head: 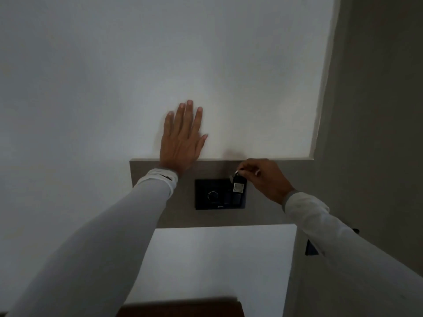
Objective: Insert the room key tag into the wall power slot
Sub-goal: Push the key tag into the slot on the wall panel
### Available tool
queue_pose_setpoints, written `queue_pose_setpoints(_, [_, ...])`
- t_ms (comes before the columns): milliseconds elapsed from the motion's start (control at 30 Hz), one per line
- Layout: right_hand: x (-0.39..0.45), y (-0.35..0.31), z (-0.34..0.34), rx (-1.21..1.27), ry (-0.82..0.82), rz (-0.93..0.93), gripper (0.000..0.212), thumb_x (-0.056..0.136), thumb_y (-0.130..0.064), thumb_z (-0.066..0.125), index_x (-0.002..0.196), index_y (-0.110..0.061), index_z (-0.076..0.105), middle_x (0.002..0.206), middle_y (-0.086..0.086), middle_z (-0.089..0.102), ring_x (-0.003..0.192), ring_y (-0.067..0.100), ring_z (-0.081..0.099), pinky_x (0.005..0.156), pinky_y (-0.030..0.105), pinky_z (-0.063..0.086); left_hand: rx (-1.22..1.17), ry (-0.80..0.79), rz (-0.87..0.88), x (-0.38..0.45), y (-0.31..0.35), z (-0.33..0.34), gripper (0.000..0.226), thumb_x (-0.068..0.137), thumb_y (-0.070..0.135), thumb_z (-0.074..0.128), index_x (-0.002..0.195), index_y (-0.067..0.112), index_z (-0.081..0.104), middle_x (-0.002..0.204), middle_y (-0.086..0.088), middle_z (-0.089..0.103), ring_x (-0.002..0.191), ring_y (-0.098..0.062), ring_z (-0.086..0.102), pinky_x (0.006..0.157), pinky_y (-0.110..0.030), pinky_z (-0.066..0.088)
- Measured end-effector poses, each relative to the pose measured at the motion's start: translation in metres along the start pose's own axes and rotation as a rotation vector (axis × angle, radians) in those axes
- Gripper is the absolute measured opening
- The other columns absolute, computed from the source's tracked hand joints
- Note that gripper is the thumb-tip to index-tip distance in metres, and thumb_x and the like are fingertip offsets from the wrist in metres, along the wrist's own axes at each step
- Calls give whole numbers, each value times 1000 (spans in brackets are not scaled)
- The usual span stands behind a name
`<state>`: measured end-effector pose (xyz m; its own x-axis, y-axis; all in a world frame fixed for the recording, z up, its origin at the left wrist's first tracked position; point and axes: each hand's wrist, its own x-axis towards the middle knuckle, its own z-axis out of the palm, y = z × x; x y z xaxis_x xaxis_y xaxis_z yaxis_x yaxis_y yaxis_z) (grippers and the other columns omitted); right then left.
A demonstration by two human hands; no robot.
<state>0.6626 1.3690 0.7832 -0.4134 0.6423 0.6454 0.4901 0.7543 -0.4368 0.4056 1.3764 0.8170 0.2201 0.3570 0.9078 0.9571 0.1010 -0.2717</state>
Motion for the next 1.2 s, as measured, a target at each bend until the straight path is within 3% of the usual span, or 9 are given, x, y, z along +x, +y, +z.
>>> queue_pose_setpoints(33, [4, 2, 0, 2, 12, -20, 7, 91, -7, 67, 91, -8, 74, 87, 7, 76, 69, -1, 60, 67, 1, 41, 5, -7, -17, 2, 1, 8, 69, 115, 47, 39, 169, 6, 26, 176, -26, 24, 163, -45, 23, 130, -66, 28])
queue_pose_setpoints(100, [11, 4, 0, 5, 50, -48, 6, 92, -8, 66, 92, -7, 73, 88, 7, 76, 71, -1, 60, 67, -2, 40, 17, 15, -39, 2, 1, 22, 71, 114, 51, 36, 170, 9, 24, 176, -26, 21, 163, -46, 20, 130, -70, 25])
queue_pose_setpoints(233, [28, 5, -1, -37, 147, -96, 5, 92, -11, 66, 93, -10, 71, 85, 3, 73, 76, 17, 62, 66, 1, 38, 0, 84, -25, 0, -5, 37, 71, 114, 55, 33, 171, 14, 23, 177, -24, 23, 164, -44, 20, 129, -71, 22])
queue_pose_setpoints(500, [43, 12, 9, -147, 145, -201, 7, 94, -14, 62, 99, -16, 67, 86, -10, 59, 81, 14, 49, 77, 30, 42, -9, 101, -39, 0, -7, 40, 71, 114, 55, 33, 172, 16, 20, 178, -24, 19, 165, -44, 16, 131, -69, 19])
queue_pose_setpoints(800, [42, 18, 26, -226, -2, -256, 9, 92, -19, 65, 98, -18, 72, 94, 0, 75, 84, 10, 43, 71, 19, 28, -11, 115, -47, -1, -6, 41, 70, 114, 54, 34, 172, 16, 22, 178, -24, 20, 165, -43, 17, 132, -68, 19])
queue_pose_setpoints(1033, [22, 19, 27, -356, 103, -291, 19, 92, -17, 68, 106, -8, 76, 101, 12, 70, 96, 30, 56, 82, 36, 49, -10, 108, -48, -1, -4, 37, 70, 115, 54, 33, 172, 15, 21, 178, -24, 19, 165, -43, 17, 132, -68, 18])
queue_pose_setpoints(1200, [7, 18, 36, -492, 244, -379, 20, 87, -5, 71, 107, -2, 75, 98, 16, 73, 89, 38, 63, 71, 45, 56, 3, 104, -53, -2, -4, 37, 70, 115, 54, 32, 172, 15, 20, 178, -25, 19, 165, -43, 16, 132, -68, 17])
